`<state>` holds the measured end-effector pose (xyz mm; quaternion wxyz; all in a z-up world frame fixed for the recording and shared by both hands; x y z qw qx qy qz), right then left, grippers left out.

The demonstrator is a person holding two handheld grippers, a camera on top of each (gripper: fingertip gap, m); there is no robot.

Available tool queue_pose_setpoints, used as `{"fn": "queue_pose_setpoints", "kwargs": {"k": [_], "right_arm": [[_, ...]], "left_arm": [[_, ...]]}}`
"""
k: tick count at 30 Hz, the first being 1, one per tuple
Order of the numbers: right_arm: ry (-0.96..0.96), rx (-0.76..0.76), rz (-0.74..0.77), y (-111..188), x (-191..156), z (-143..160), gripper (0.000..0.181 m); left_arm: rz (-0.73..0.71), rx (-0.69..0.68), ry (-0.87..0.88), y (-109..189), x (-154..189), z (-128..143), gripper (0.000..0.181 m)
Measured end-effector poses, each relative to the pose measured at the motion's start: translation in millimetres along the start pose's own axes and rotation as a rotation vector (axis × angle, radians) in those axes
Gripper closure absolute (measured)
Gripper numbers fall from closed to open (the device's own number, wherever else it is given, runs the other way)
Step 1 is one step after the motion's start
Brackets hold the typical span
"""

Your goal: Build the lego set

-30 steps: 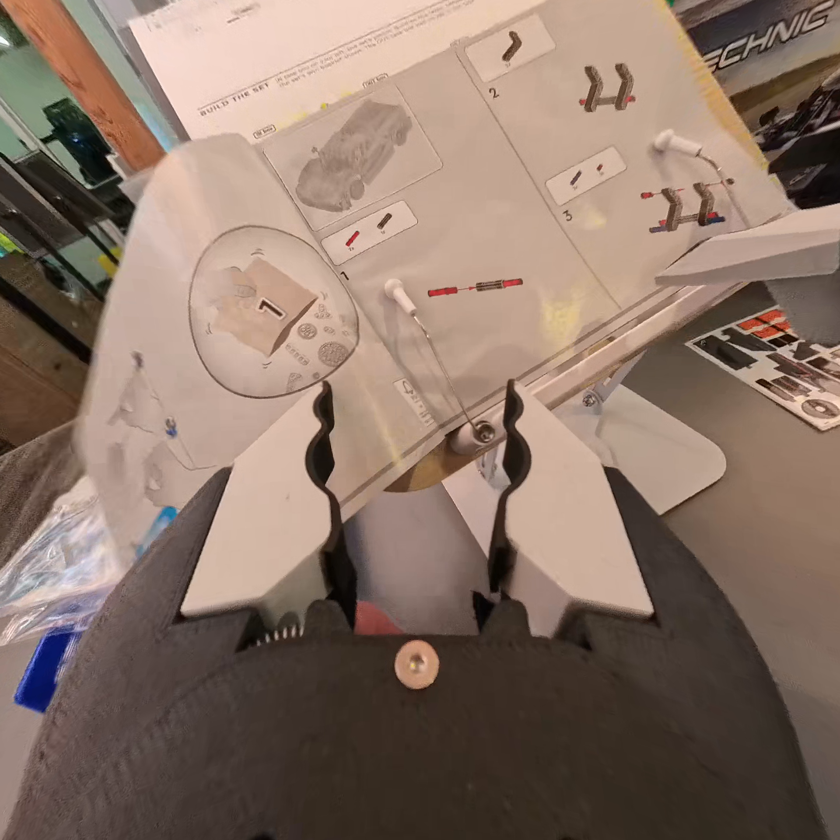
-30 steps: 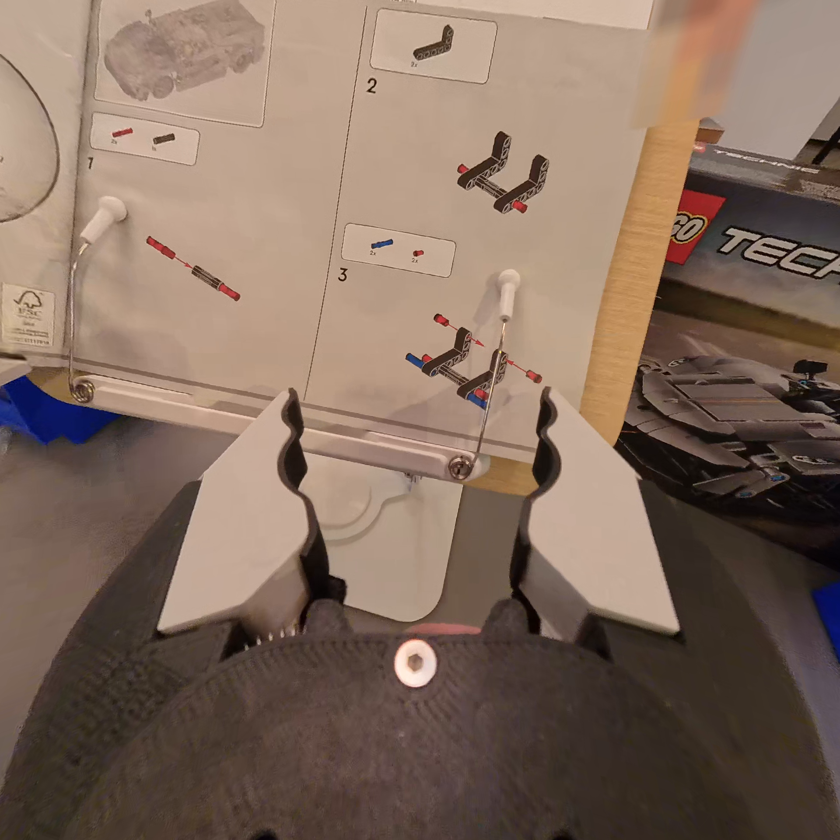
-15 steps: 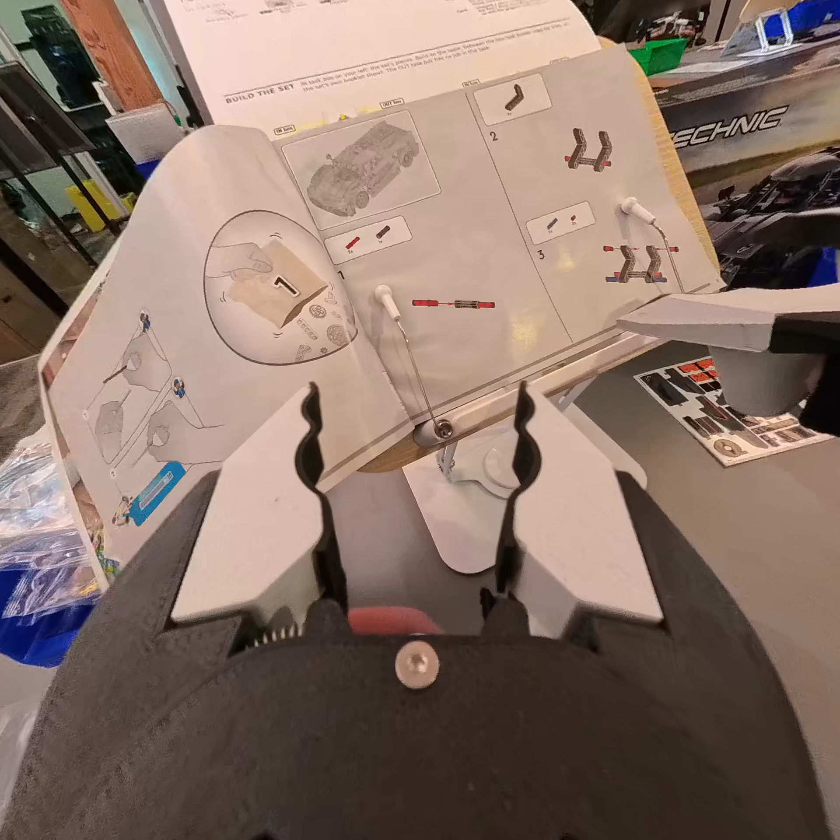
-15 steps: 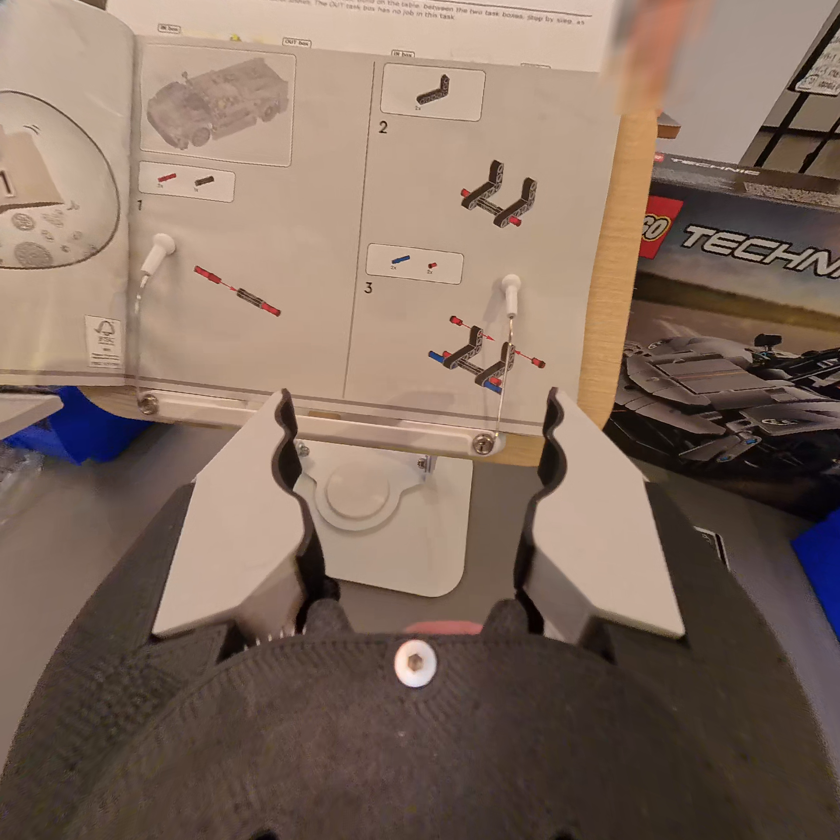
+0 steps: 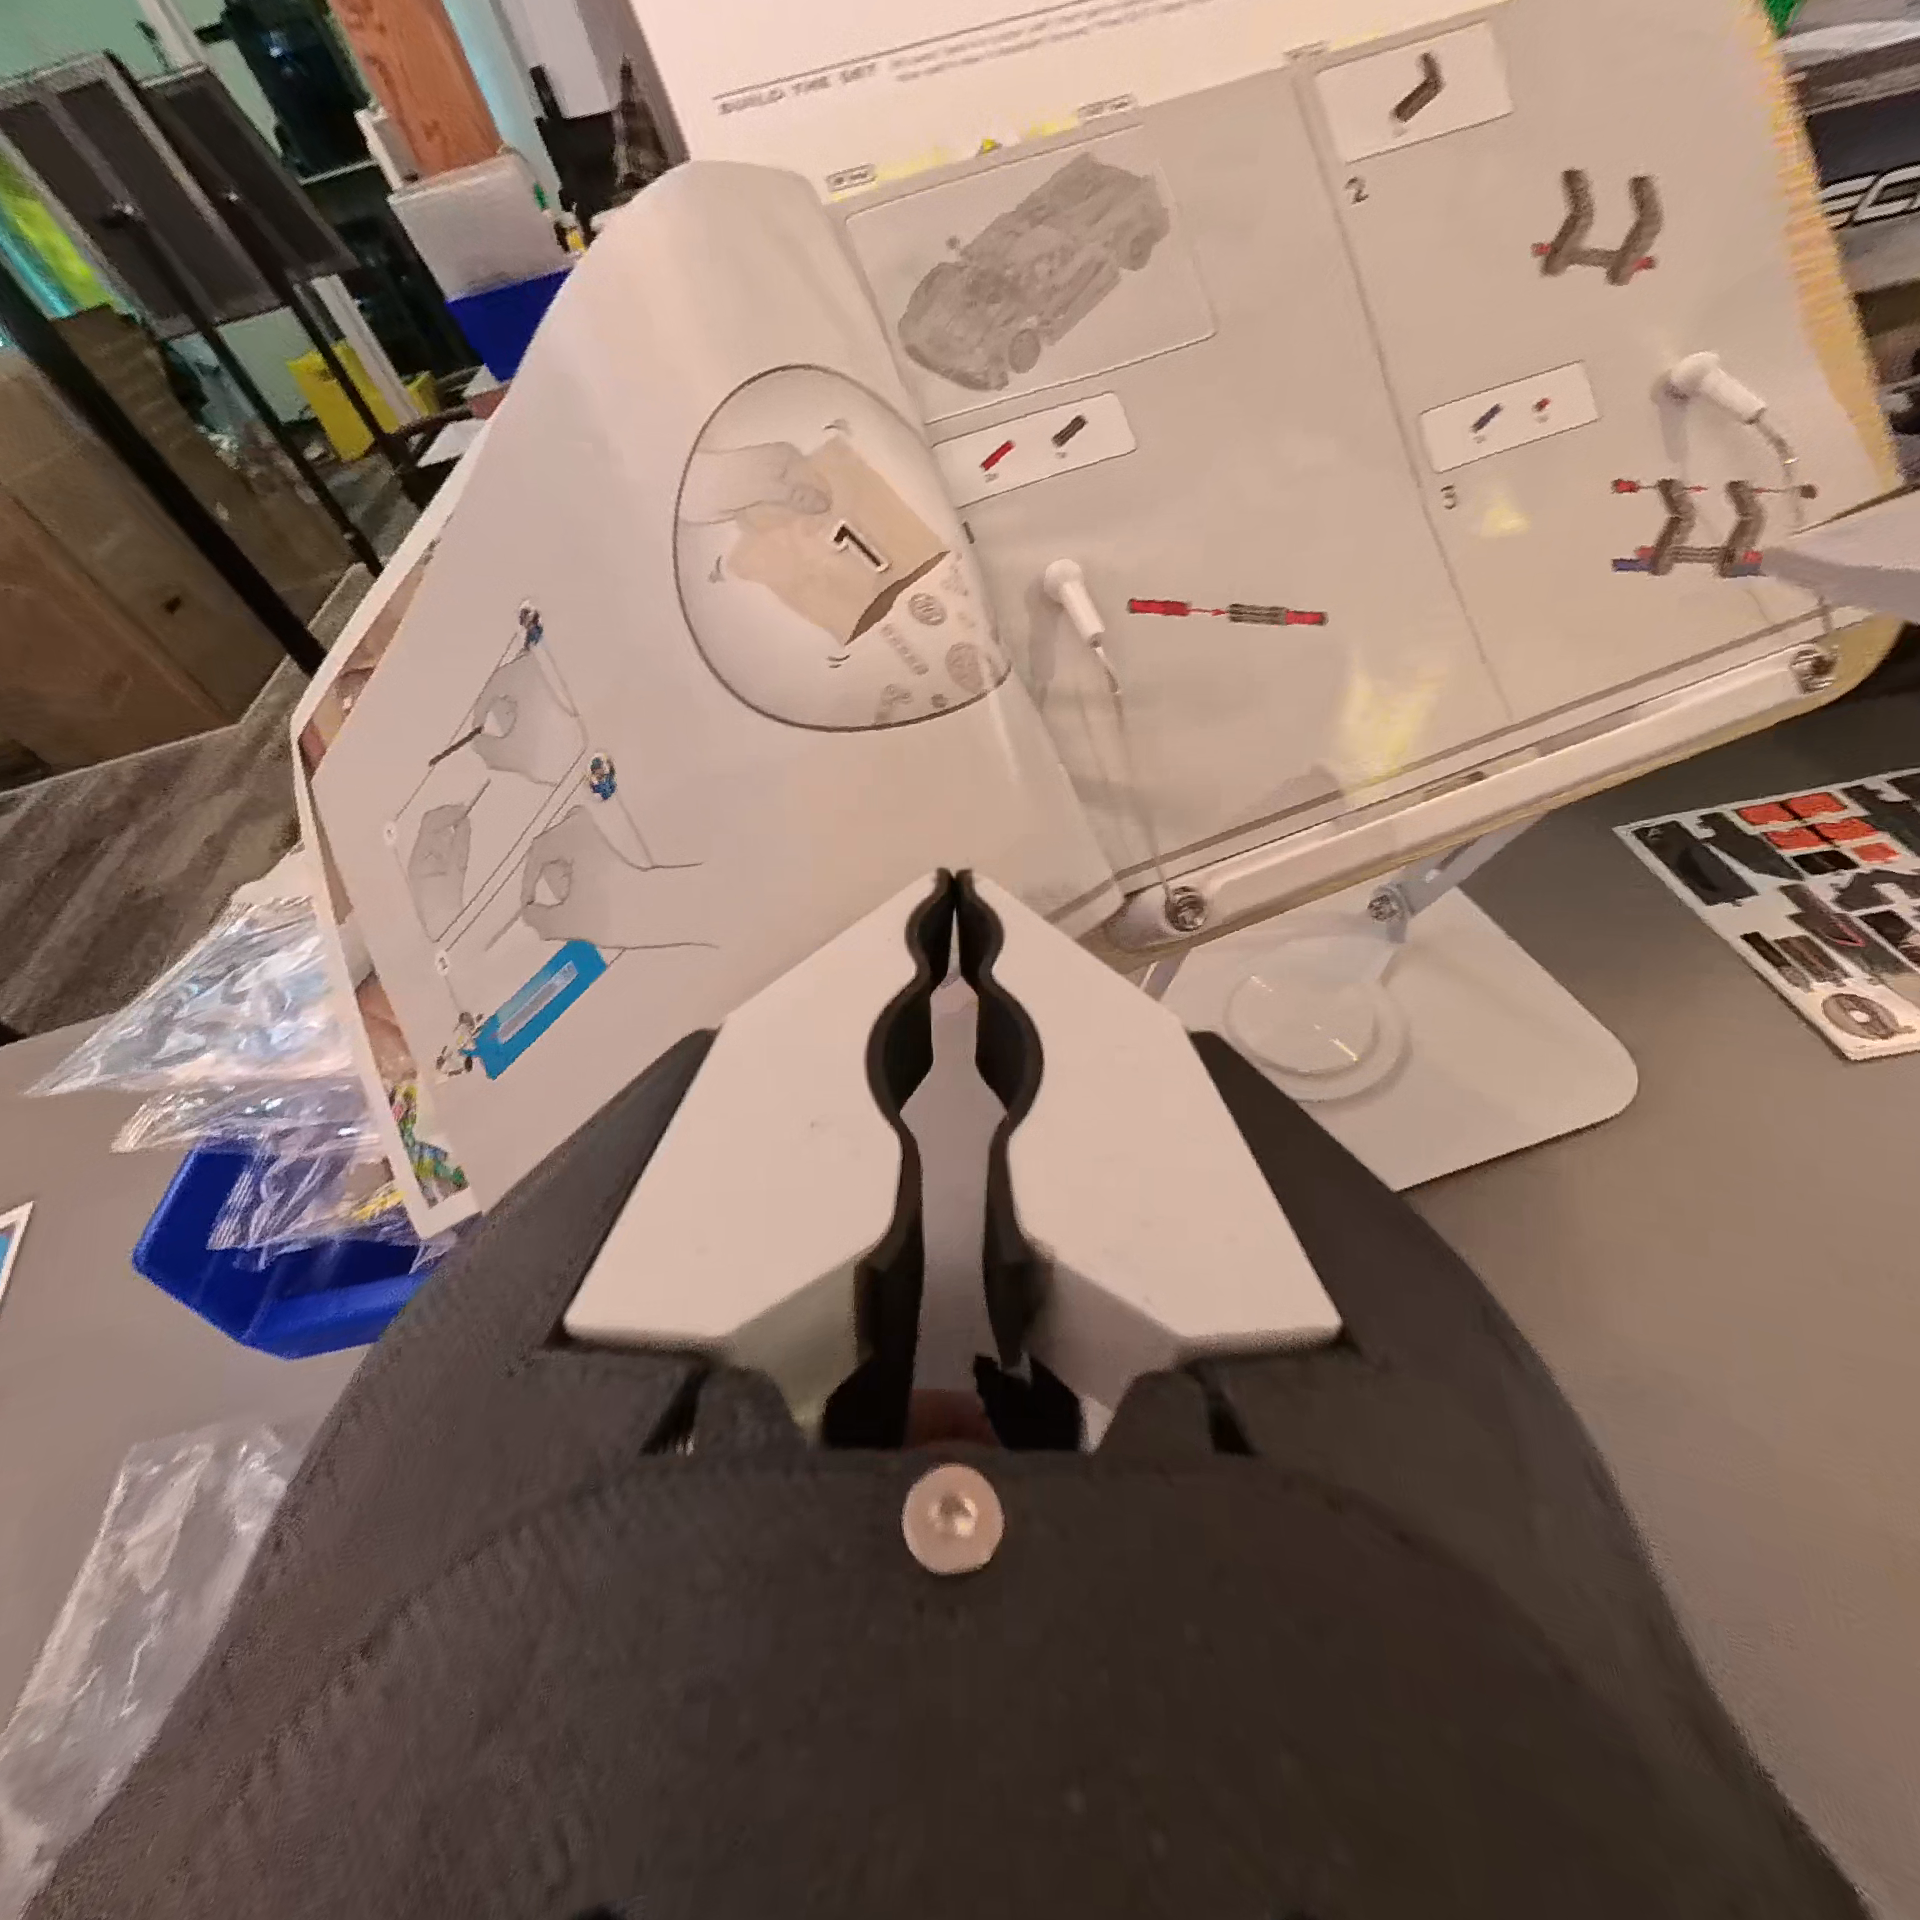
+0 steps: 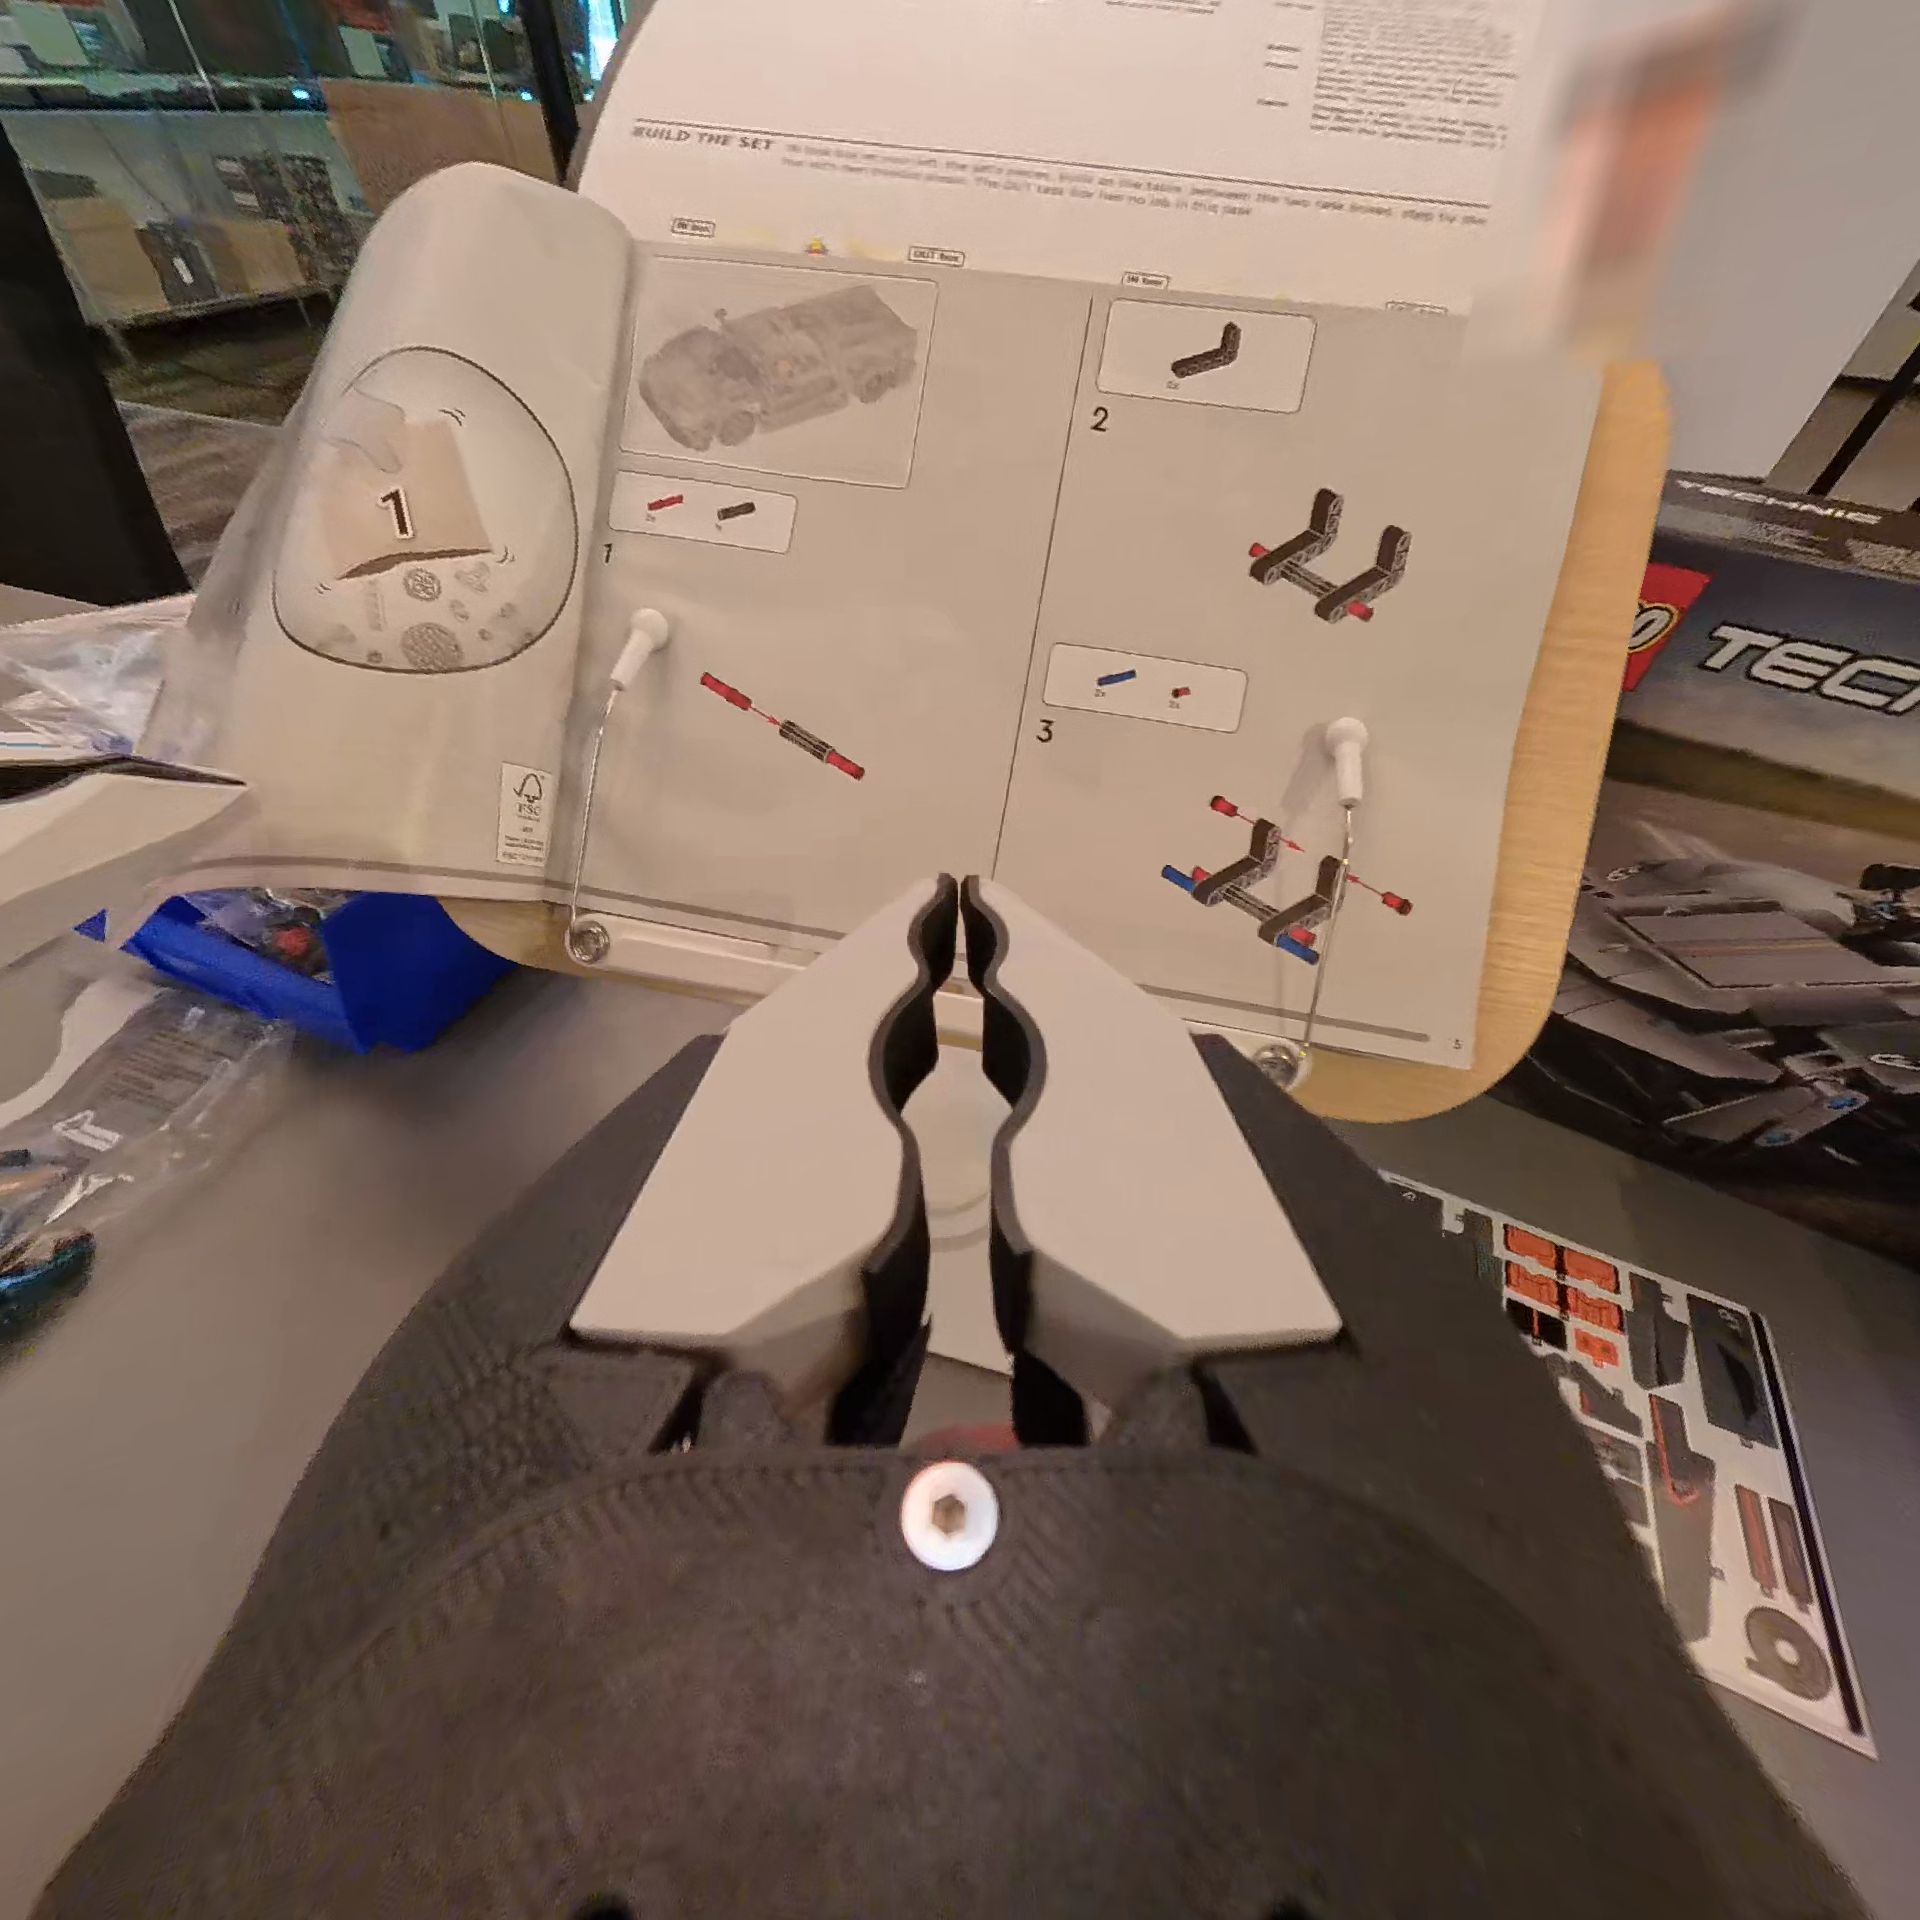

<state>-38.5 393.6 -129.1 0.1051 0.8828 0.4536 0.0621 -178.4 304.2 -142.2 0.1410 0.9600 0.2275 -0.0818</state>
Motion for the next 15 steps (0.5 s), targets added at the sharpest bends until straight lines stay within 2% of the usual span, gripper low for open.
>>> {"fn": "queue_pose_setpoints", "kwargs": {"k": [1, 15], "right_arm": [[0.007, -0.001, 0.008, -1.9, -2.4, -0.7, 0.181], [0.042, -0.068, -0.051, -27.3, -83.2, -0.2, 0.181]], "left_arm": [[-0.006, -0.012, 0.010, -1.2, -2.2, 1.9, 0.181], [-0.100, -0.069, 0.035, 4.8, -52.2, 28.4, 0.181]]}}
Point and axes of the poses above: each gripper's, where its closed fingertips meet, y back along the fingers, z out of its underside, x = y × z across the jaws, the point moved 1 cm from there along y, back along the fingers, and after that the axes turned 9 degrees about -z, right-handed, at the moved point
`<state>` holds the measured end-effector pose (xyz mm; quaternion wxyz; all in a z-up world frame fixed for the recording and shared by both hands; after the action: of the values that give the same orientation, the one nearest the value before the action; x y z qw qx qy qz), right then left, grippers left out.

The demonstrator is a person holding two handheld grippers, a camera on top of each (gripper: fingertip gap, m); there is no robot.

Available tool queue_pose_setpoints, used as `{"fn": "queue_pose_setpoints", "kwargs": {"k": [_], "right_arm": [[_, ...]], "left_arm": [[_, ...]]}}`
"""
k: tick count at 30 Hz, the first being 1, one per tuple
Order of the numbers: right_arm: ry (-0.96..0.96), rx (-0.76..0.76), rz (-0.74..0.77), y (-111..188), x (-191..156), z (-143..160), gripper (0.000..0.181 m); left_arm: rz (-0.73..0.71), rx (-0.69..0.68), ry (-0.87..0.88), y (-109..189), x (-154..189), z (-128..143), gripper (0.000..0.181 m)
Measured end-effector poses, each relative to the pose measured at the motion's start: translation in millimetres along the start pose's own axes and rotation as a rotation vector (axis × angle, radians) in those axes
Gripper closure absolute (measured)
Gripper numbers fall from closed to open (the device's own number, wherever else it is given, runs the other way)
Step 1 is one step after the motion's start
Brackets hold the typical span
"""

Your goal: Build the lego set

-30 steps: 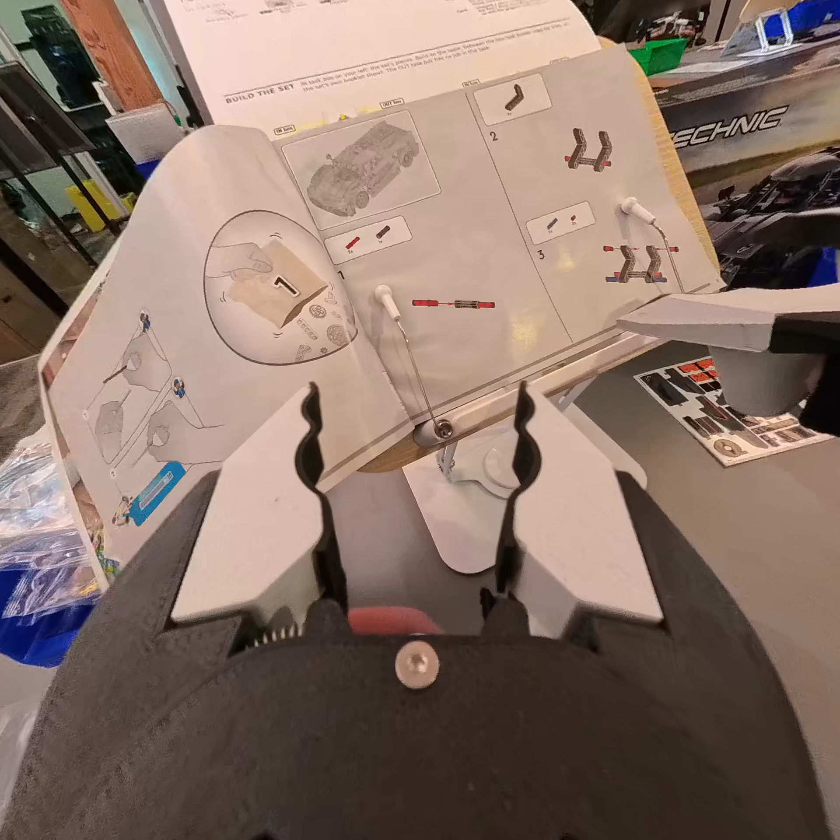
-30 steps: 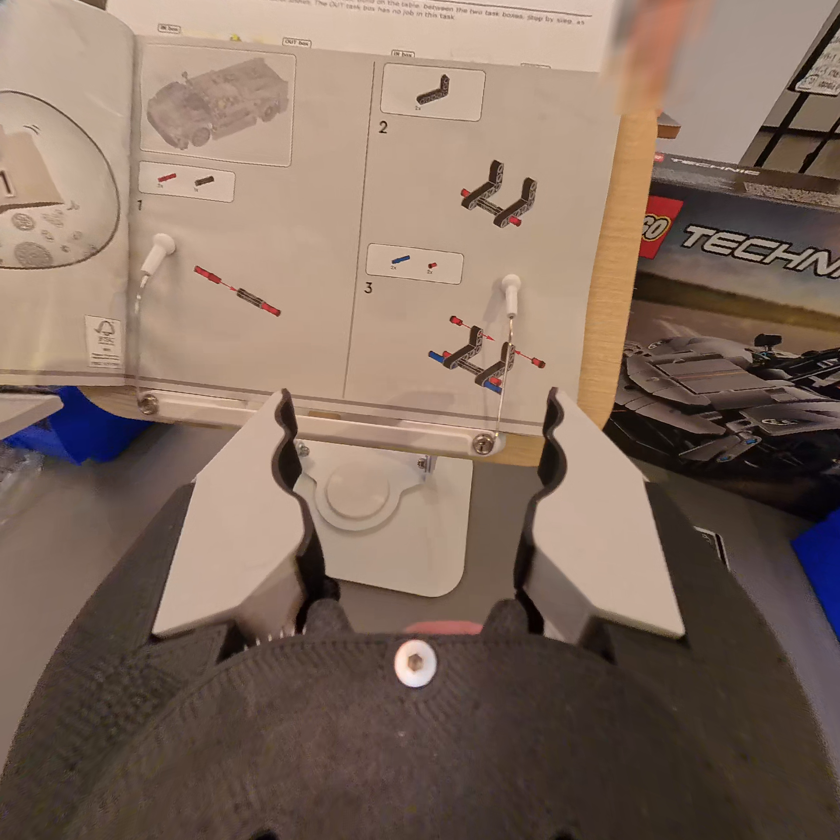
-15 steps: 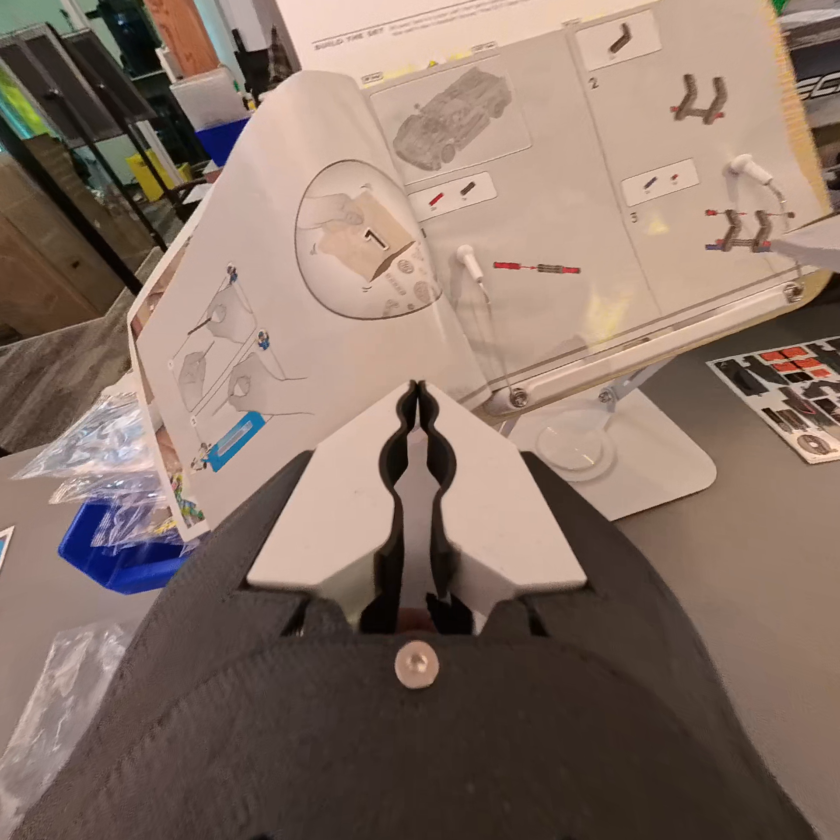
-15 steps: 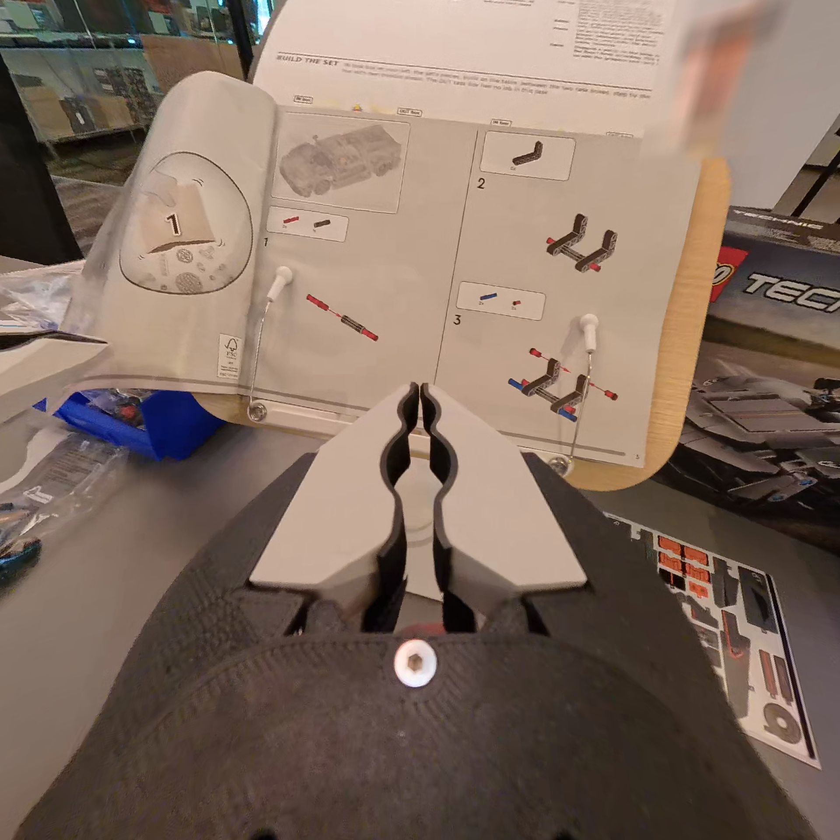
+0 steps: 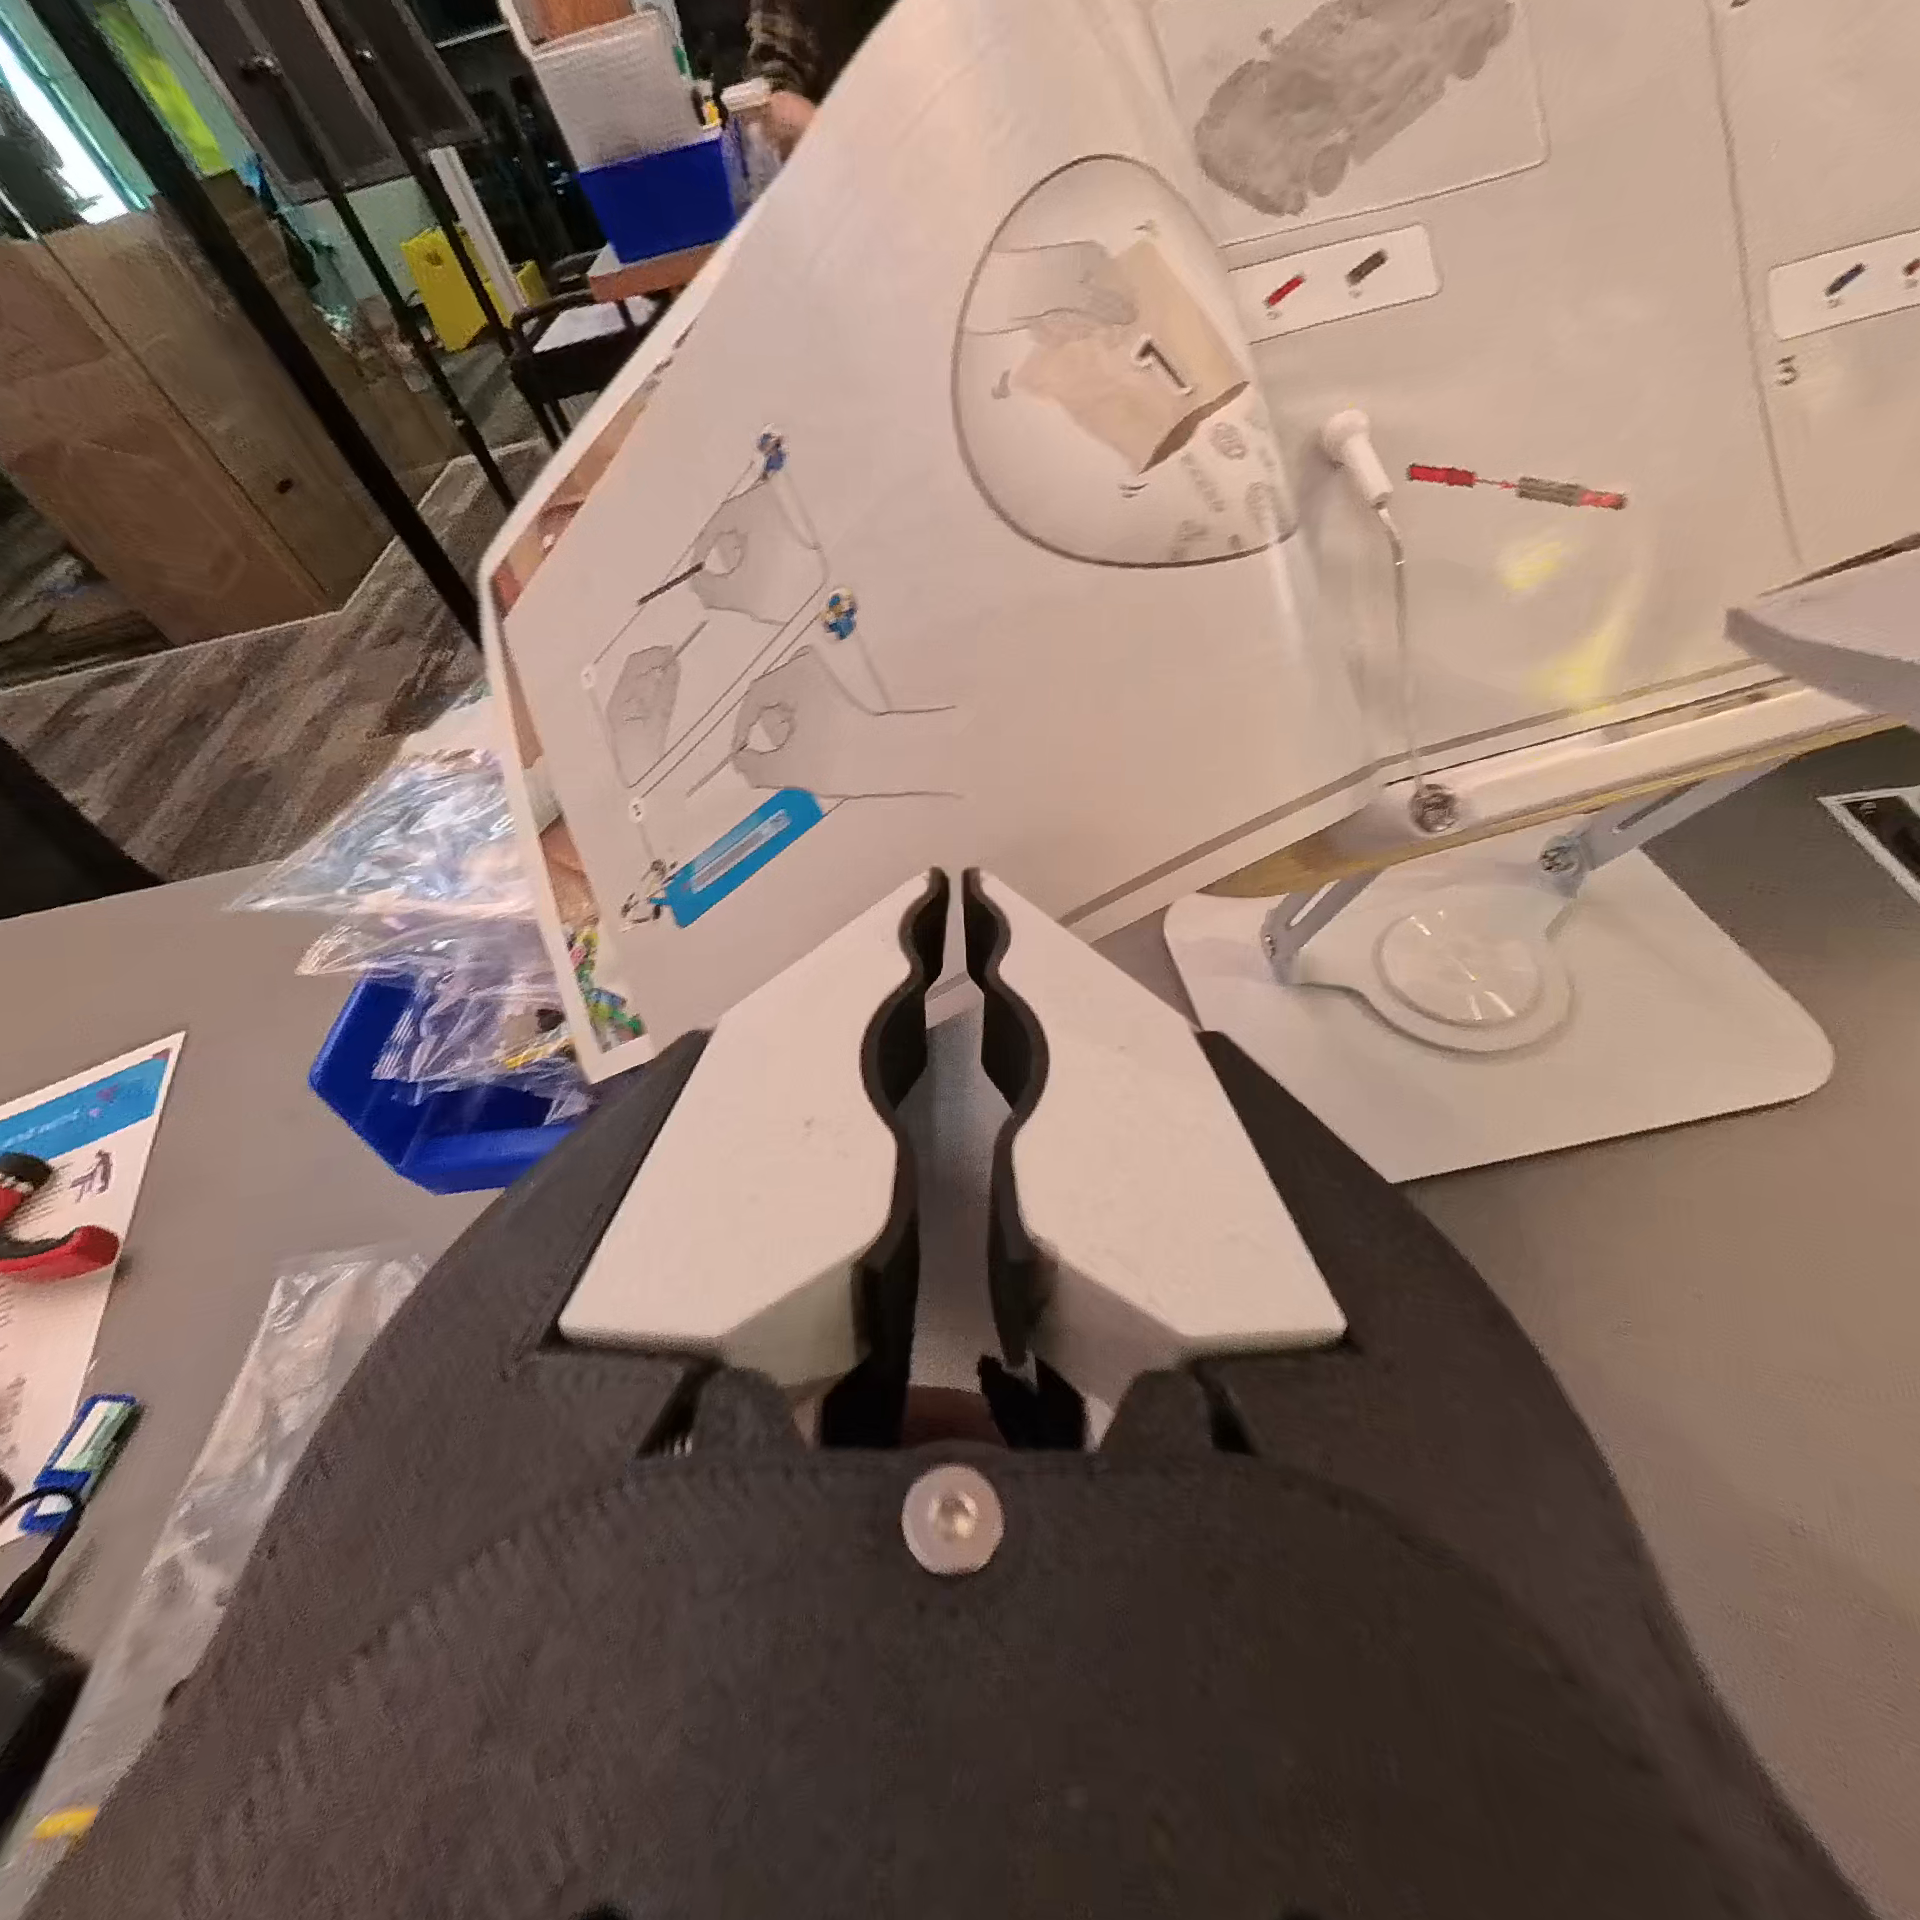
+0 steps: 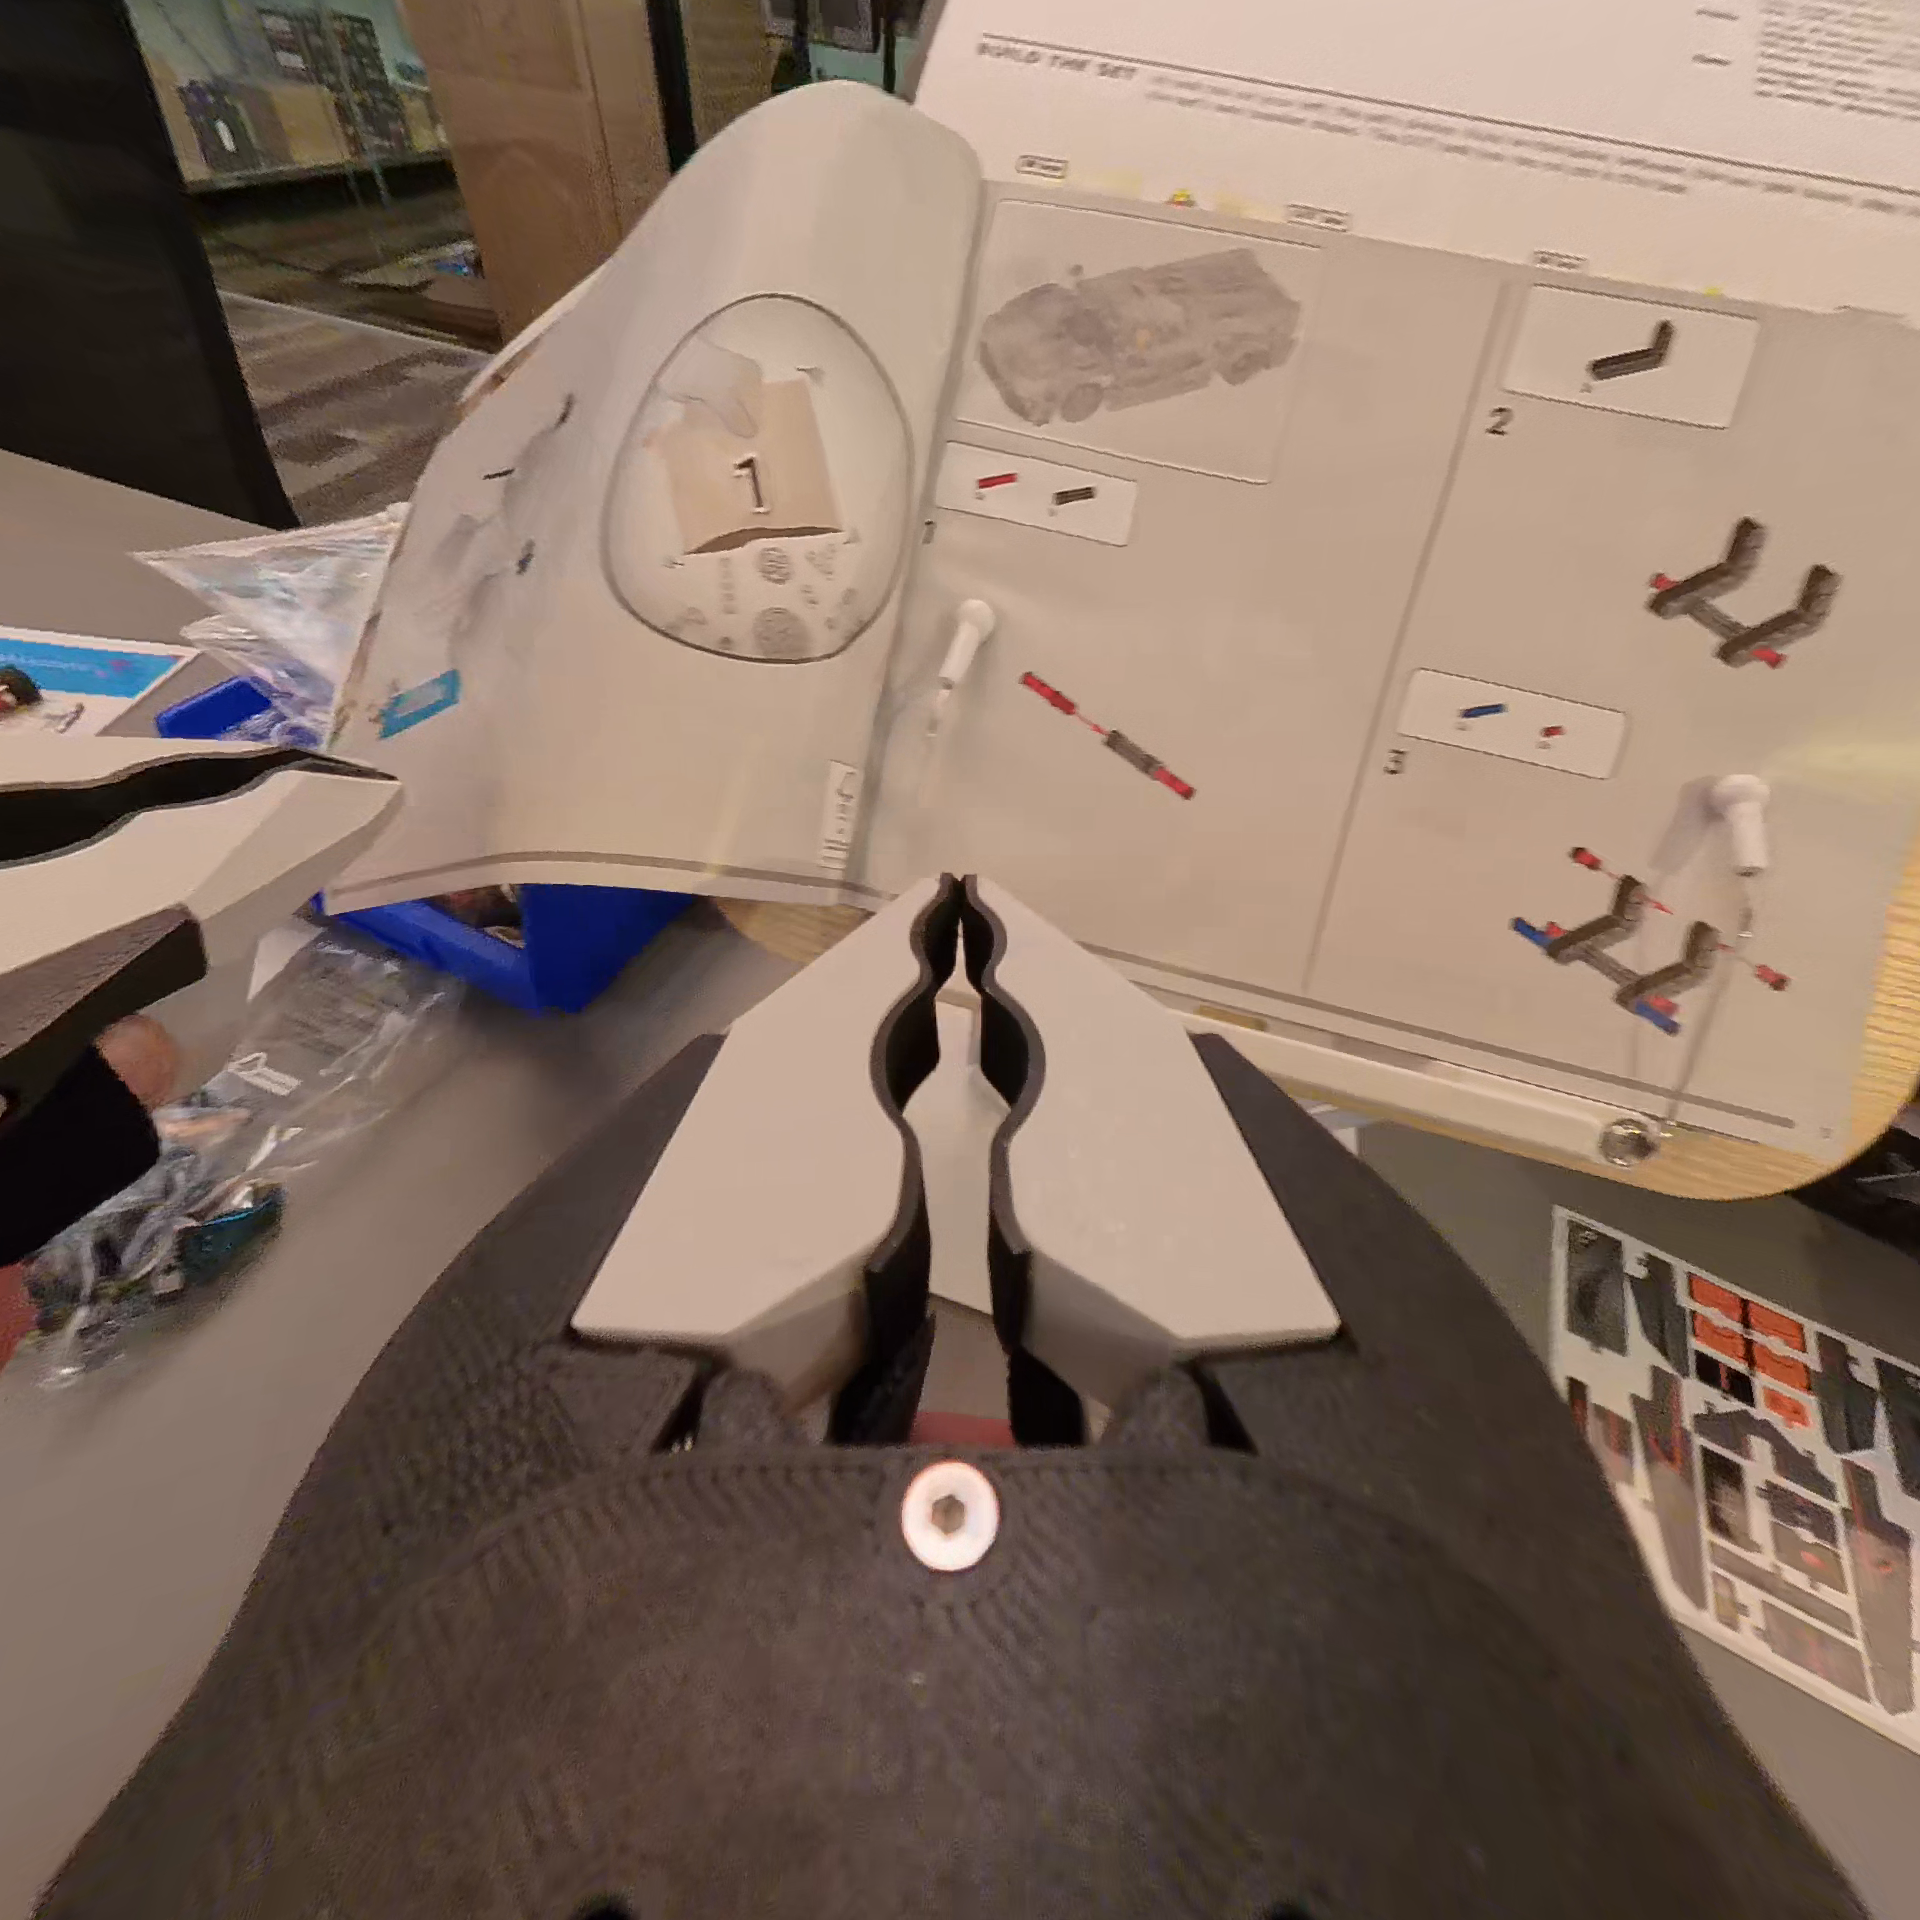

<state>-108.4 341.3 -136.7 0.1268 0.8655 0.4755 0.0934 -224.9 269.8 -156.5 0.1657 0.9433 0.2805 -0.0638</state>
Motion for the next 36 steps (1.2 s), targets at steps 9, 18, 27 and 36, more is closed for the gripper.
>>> {"fn": "queue_pose_setpoints", "kwargs": {"k": [9, 18, 27, 36], "right_arm": [[0.019, -0.030, -0.046, -20.3, -58.2, -1.3, 0.181], [0.023, -0.015, -0.074, -26.5, -90.5, -1.9, 0.181], [0.014, -0.014, -0.091, -28.4, -91.9, 0.1, 0.181], [0.126, -0.025, -0.309, -11.2, -106.0, 15.2, 0.144]], "left_arm": [[-0.043, -0.030, 0.032, 5.8, -42.5, 17.1, 0.179], [-0.058, -0.047, 0.033, 9.0, -57.5, 30.8, 0.178], [-0.051, -0.054, 0.030, 6.2, -55.3, 37.0, 0.177], [-0.022, -0.041, -0.047, 16.0, -98.7, 32.4, 0.133]]}}
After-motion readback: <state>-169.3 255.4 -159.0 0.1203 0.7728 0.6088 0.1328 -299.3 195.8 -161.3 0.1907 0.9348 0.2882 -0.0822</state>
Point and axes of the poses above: each gripper's, where its closed fingertips meet, y back along the fingers, z out of its underside, x = y × z across the jaws, the point moved 1 cm from there along y, back along the fingers, and after that the axes turned 9 degrees about -z, right-handed, at the moved point
